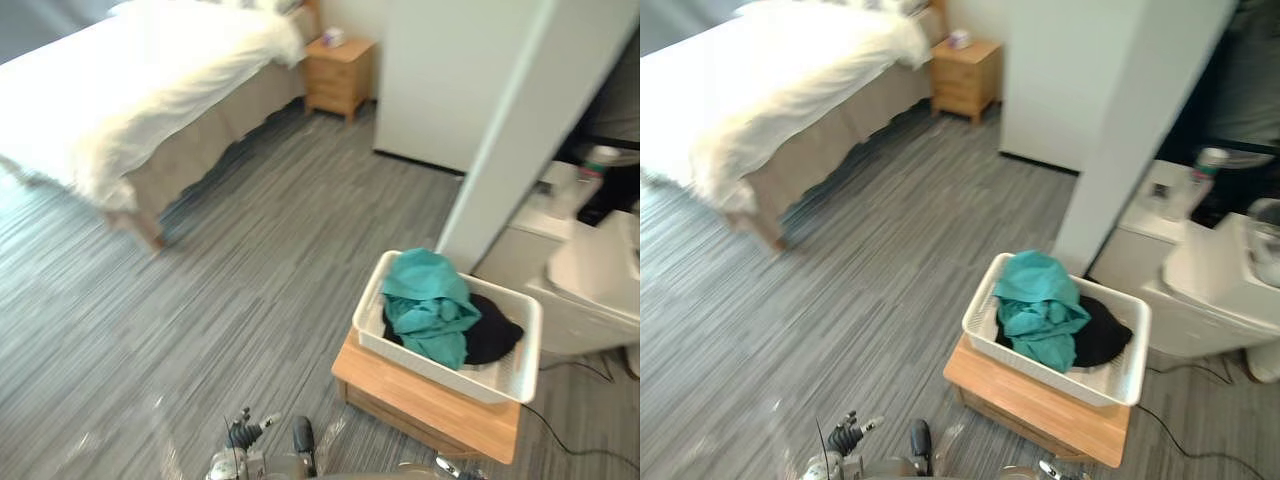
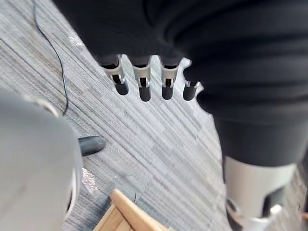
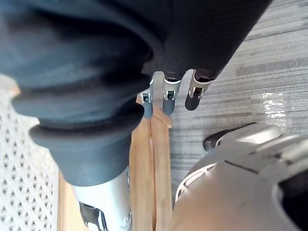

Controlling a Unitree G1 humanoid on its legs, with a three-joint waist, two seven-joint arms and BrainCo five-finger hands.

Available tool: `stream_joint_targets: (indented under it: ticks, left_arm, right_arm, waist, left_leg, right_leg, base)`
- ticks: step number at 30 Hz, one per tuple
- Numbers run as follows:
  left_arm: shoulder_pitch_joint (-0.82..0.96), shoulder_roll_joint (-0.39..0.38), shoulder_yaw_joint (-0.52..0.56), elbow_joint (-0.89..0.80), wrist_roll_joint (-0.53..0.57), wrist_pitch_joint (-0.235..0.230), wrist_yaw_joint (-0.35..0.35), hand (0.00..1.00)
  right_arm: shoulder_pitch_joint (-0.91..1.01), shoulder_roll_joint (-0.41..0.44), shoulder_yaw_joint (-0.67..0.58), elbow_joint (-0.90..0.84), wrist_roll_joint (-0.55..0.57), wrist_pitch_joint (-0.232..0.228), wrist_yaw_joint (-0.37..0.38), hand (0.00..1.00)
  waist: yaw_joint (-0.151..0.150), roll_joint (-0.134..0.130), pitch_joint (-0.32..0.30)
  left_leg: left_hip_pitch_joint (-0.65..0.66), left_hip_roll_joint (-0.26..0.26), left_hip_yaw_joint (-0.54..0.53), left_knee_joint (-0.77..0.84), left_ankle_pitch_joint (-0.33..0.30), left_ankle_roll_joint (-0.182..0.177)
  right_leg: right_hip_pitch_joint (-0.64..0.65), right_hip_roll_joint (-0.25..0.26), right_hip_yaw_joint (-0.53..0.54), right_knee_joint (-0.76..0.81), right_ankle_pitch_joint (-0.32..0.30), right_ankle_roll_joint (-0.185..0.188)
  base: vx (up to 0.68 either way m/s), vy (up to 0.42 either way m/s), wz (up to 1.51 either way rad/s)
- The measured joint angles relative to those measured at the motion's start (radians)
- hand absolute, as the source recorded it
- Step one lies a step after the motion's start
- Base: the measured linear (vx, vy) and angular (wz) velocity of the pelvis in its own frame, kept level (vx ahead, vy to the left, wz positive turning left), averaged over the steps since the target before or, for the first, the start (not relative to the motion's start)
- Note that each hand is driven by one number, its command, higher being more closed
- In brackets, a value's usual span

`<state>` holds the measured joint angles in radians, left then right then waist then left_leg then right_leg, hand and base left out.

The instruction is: Tidy the bed and pick cloth on bed and put in laundry

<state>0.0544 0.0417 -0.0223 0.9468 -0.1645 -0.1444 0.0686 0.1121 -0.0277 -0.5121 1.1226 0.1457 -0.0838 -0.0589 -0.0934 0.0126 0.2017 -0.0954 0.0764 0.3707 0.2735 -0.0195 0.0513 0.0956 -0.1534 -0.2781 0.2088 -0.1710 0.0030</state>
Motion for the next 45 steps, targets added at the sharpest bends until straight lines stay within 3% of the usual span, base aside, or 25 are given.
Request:
stream_joint_targets:
  ticks: [1, 2, 3, 4, 5, 6, 8, 10, 12, 14, 16, 17, 18, 21, 24, 26, 28, 35, 37, 38, 45]
  left_arm:
    - [-0.007, -0.004, -0.028, 0.015, 0.007, 0.01, -0.006, 0.0]
    - [-0.004, -0.003, -0.041, 0.007, 0.016, 0.008, -0.011, 0.0]
    - [-0.004, -0.007, -0.076, 0.005, 0.034, 0.009, -0.02, 0.0]
    - [-0.005, -0.018, -0.112, 0.002, 0.073, 0.012, -0.029, 0.0]
    - [-0.011, -0.026, -0.138, -0.01, 0.092, 0.014, -0.033, 0.0]
    - [-0.013, -0.024, -0.183, -0.053, 0.119, 0.016, -0.049, 0.0]
    - [0.004, 0.015, -0.217, -0.124, 0.141, 0.019, -0.07, 0.0]
    - [0.003, 0.043, -0.224, -0.141, 0.16, 0.02, -0.084, 0.0]
    - [0.004, 0.074, -0.225, -0.141, 0.174, 0.021, -0.088, 0.0]
    - [-0.001, 0.093, -0.242, -0.138, 0.183, 0.025, -0.087, 0.0]
    - [-0.027, 0.099, -0.25, -0.117, 0.201, 0.025, -0.084, 0.0]
    - [-0.048, 0.1, -0.25, -0.087, 0.209, 0.025, -0.077, 0.0]
    - [-0.054, 0.1, -0.249, -0.068, 0.216, 0.026, -0.069, 0.0]
    - [-0.039, 0.093, -0.238, -0.001, 0.247, 0.028, -0.044, 0.0]
    - [-0.024, 0.083, -0.174, 0.056, 0.268, 0.031, -0.024, 0.0]
    - [-0.026, 0.076, -0.131, 0.09, 0.277, 0.032, -0.01, 0.0]
    - [-0.024, 0.051, -0.107, 0.129, 0.276, 0.032, 0.005, 0.0]
    - [-0.022, 0.029, -0.056, 0.133, 0.27, 0.032, 0.027, 0.0]
    - [-0.022, 0.032, -0.048, 0.133, 0.255, 0.032, 0.029, 0.0]
    - [-0.026, 0.042, -0.046, 0.133, 0.242, 0.032, 0.035, 0.0]
    - [-0.026, 0.038, -0.012, 0.131, 0.212, 0.032, 0.045, 0.0]
  right_arm:
    - [0.004, 0.013, -0.025, -0.004, 0.0, -0.005, -0.003, 0.0]
    - [0.004, 0.018, -0.044, -0.004, 0.0, -0.005, -0.004, 0.0]
    - [-0.005, 0.019, -0.065, -0.007, 0.0, -0.001, -0.004, 0.0]
    - [-0.002, 0.017, -0.071, -0.012, 0.001, -0.003, -0.004, 0.0]
    - [0.0, 0.013, -0.077, -0.012, 0.001, -0.003, -0.004, 0.0]
    - [-0.001, 0.009, -0.095, -0.004, 0.002, 0.006, -0.005, 0.0]
    - [0.009, 0.034, -0.1, -0.009, 0.01, 0.013, -0.002, 0.0]
    - [0.009, 0.045, -0.095, -0.014, 0.01, 0.013, -0.004, 0.0]
    - [0.01, 0.049, -0.078, -0.028, 0.009, 0.017, -0.002, 0.0]
    - [0.023, 0.056, -0.066, -0.049, 0.011, 0.017, 0.001, 0.0]
    - [0.038, 0.06, -0.044, -0.048, 0.011, 0.018, 0.002, 0.0]
    - [0.045, 0.063, -0.021, -0.047, 0.011, 0.021, 0.005, 0.0]
    - [0.044, 0.065, -0.015, -0.047, 0.011, 0.021, 0.006, 0.0]
    - [0.035, 0.056, 0.006, -0.048, 0.01, 0.018, 0.018, 0.0]
    - [0.016, 0.049, 0.042, -0.048, 0.009, 0.018, 0.017, 0.0]
    - [0.007, 0.049, 0.062, -0.048, 0.01, 0.014, 0.015, 0.0]
    - [0.019, 0.034, 0.076, -0.049, 0.015, 0.014, 0.01, 0.0]
    - [0.05, 0.015, 0.112, -0.048, 0.018, 0.014, 0.005, 0.0]
    - [0.046, 0.019, 0.12, -0.048, 0.012, 0.014, 0.005, 0.0]
    - [0.046, 0.026, 0.119, -0.048, 0.008, 0.013, 0.005, 0.0]
    - [0.075, 0.041, 0.105, -0.047, -0.031, 0.015, 0.002, 0.0]
  waist:
    - [0.0, 0.003, 0.012]
    - [0.003, -0.003, 0.007]
    - [0.002, 0.0, 0.003]
    - [-0.012, 0.02, -0.009]
    - [-0.014, 0.031, -0.015]
    - [-0.004, 0.043, -0.026]
    - [-0.005, 0.007, -0.041]
    - [-0.002, -0.009, -0.048]
    - [-0.002, -0.015, -0.051]
    - [-0.006, -0.014, -0.053]
    - [-0.008, -0.022, -0.058]
    - [-0.007, -0.041, -0.061]
    - [-0.005, -0.051, -0.065]
    - [-0.001, -0.046, -0.066]
    - [0.007, -0.047, -0.069]
    - [0.024, -0.053, -0.071]
    - [-0.002, -0.04, -0.068]
    - [0.001, -0.032, -0.085]
    - [0.002, -0.036, -0.087]
    - [-0.004, -0.061, -0.078]
    - [-0.005, -0.073, -0.083]
  left_leg:
    - [0.021, 0.077, 0.062, 0.211, -0.139, -0.009]
    - [0.047, 0.105, 0.085, 0.25, -0.172, -0.037]
    - [0.108, 0.156, 0.106, 0.254, -0.189, -0.078]
    - [0.158, 0.193, 0.099, 0.164, -0.179, -0.127]
    - [0.186, 0.188, 0.088, 0.073, -0.166, -0.183]
    - [0.228, 0.121, 0.063, -0.066, -0.148, -0.167]
    - [0.234, 0.041, 0.004, -0.188, -0.069, -0.14]
    - [0.235, 0.012, -0.016, -0.248, -0.031, -0.121]
    - [0.226, -0.008, -0.042, -0.292, -0.002, -0.103]
    - [0.209, -0.014, -0.105, -0.313, 0.019, -0.076]
    - [0.178, -0.018, -0.184, -0.325, 0.051, -0.065]
    - [0.164, -0.031, -0.235, -0.34, 0.078, -0.065]
    - [0.164, -0.038, -0.246, -0.349, 0.09, -0.067]
    - [0.182, -0.022, -0.265, -0.368, 0.12, -0.083]
    - [0.186, -0.004, -0.222, -0.377, 0.136, -0.101]
    - [0.178, -0.003, -0.175, -0.377, 0.14, -0.105]
    - [0.18, 0.022, -0.16, -0.378, 0.145, -0.117]
    - [0.171, 0.044, -0.085, -0.378, 0.144, -0.117]
    - [0.168, 0.038, -0.052, -0.378, 0.144, -0.117]
    - [0.174, 0.024, -0.036, -0.377, 0.143, -0.116]
    - [0.175, 0.003, -0.068, -0.378, 0.14, -0.113]
  right_leg:
    - [0.041, -0.01, -0.085, 0.012, -0.003, 0.036]
    - [0.043, -0.02, -0.106, 0.015, -0.002, 0.036]
    - [0.049, -0.037, -0.134, 0.018, 0.004, 0.045]
    - [0.053, -0.053, -0.185, 0.015, 0.014, 0.063]
    - [0.051, -0.062, -0.207, 0.016, 0.022, 0.075]
    - [0.051, -0.085, -0.245, 0.003, 0.047, 0.096]
    - [0.055, -0.141, -0.313, -0.014, 0.119, 0.105]
    - [0.036, -0.167, -0.325, 0.021, 0.152, 0.113]
    - [-0.002, -0.182, -0.293, 0.08, 0.166, 0.095]
    - [-0.046, -0.155, -0.104, 0.124, 0.17, 0.073]
    - [-0.045, -0.079, 0.051, 0.098, 0.1, 0.061]
    - [-0.028, -0.037, 0.083, 0.067, 0.073, 0.049]
    - [-0.012, -0.038, 0.084, 0.056, 0.066, 0.042]
    - [0.012, -0.009, 0.119, 0.052, 0.064, 0.044]
    - [0.043, 0.01, 0.138, -0.05, 0.064, 0.044]
    - [0.039, 0.007, 0.173, -0.118, 0.044, 0.086]
    - [0.038, 0.03, 0.174, -0.125, 0.048, 0.09]
    - [-0.007, 0.056, 0.276, -0.132, 0.042, 0.1]
    - [-0.05, 0.049, 0.308, -0.09, 0.038, 0.106]
    - [-0.08, 0.03, 0.311, -0.038, 0.033, 0.115]
    - [-0.053, -0.019, 0.231, -0.067, 0.057, 0.123]
  base:
    - [0.1, -0.012, 1.85]
    - [0.08, 0.025, 1.24]
    - [0.01, 0.146, 1.1]
    - [0.0, 0.21, 1.19]
    - [-0.02, 0.331, 1.24]
    - [-0.06, 0.322, 0.96]
    - [-0.08, 0.313, 0.98]
    - [-0.07, 0.202, 0.55]
    - [-0.11, 0.136, 0.37]
    - [-0.06, 0.058, 0.76]
    - [-0.01, -0.056, 1.21]
    - [-0.03, -0.118, 1.11]
    - [-0.04, -0.089, 0.97]
    - [-0.06, -0.071, 0.26]
    - [-0.13, -0.115, -0.48]
    - [-0.18, -0.118, -0.83]
    - [-0.23, -0.106, -0.21]
    - [-0.1, -0.004, -0.26]
    - [-0.03, 0.037, -0.6]
    - [-0.01, 0.023, -0.32]
    - [0.04, 0.019, 0.06]
